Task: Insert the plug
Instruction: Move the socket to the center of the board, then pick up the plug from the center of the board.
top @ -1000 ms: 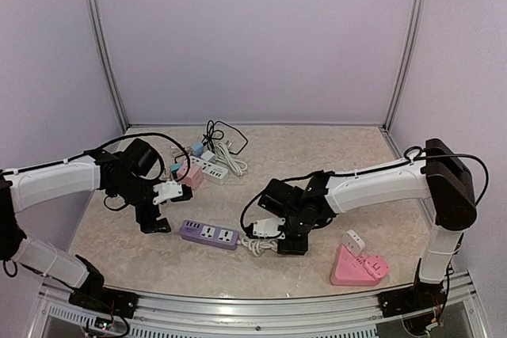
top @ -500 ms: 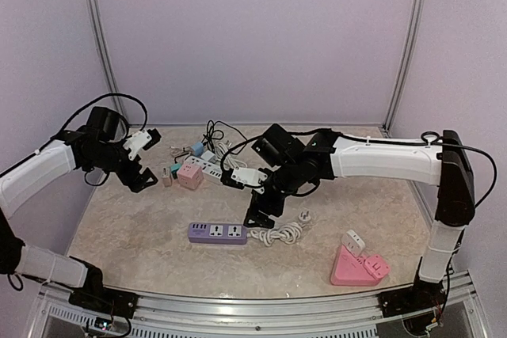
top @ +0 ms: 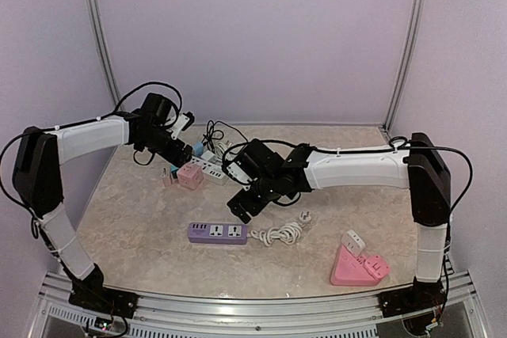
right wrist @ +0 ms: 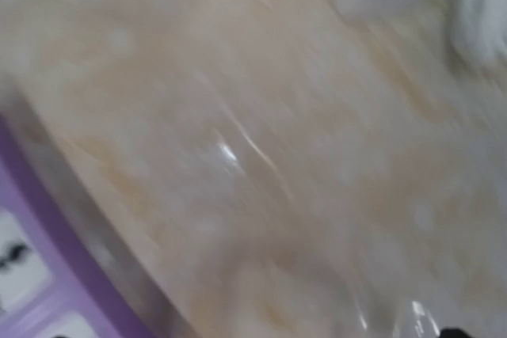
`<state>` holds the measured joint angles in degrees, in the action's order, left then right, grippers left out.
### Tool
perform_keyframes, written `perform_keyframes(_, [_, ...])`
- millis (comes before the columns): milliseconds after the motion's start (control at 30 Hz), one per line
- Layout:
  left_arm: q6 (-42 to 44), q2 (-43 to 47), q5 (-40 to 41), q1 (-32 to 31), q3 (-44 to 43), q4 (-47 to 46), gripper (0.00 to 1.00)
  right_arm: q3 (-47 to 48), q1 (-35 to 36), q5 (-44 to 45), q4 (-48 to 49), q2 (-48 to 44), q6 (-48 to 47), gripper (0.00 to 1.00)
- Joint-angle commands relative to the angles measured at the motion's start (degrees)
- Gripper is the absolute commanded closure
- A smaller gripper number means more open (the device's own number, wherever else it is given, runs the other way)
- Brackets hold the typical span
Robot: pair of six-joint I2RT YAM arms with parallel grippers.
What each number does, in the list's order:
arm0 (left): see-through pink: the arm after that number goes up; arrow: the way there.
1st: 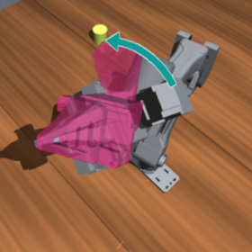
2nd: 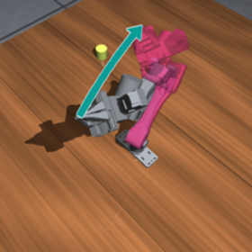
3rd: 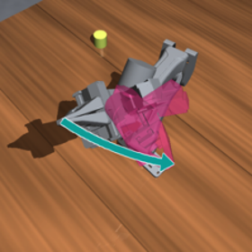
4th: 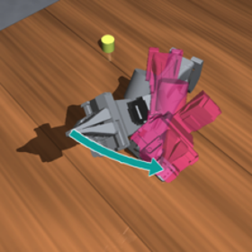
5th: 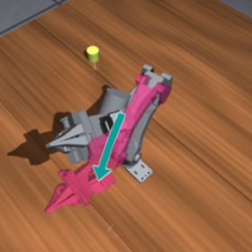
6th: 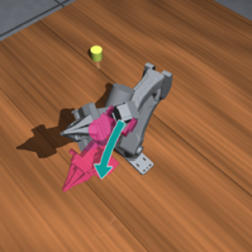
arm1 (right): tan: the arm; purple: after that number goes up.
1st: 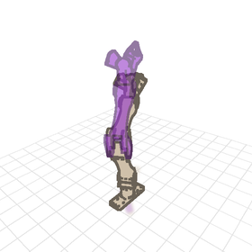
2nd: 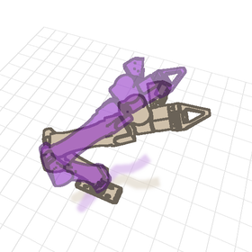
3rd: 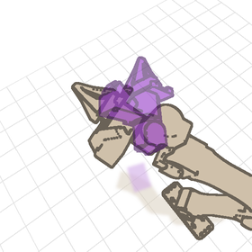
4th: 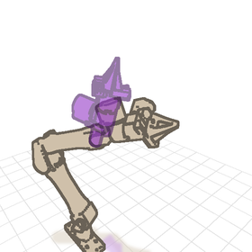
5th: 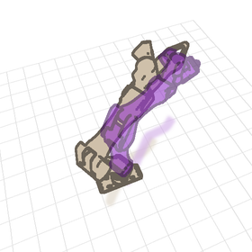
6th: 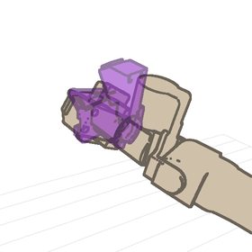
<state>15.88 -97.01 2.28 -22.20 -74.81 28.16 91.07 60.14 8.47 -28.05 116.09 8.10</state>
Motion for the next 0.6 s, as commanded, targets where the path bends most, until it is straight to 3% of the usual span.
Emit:
perform_keyframes(0, [-4.2,-6.3,3.5,0.0,-3.2,-1.7,0.13,-6.3,0.5,4.5,2.6,-4.8,6.8,0.00])
perform_keyframes(333, [-5.5,-11.8,1.5,-1.4,-2.3,-3.4,0.13,-9.3,1.0,7.2,0.7,-4.9,9.6,0.01])
perform_keyframes(567, [-5.8,-15.1,2.8,-1.2,-5.3,-0.9,0.30,-9.1,1.8,8.3,0.3,-4.2,9.7,0.00])
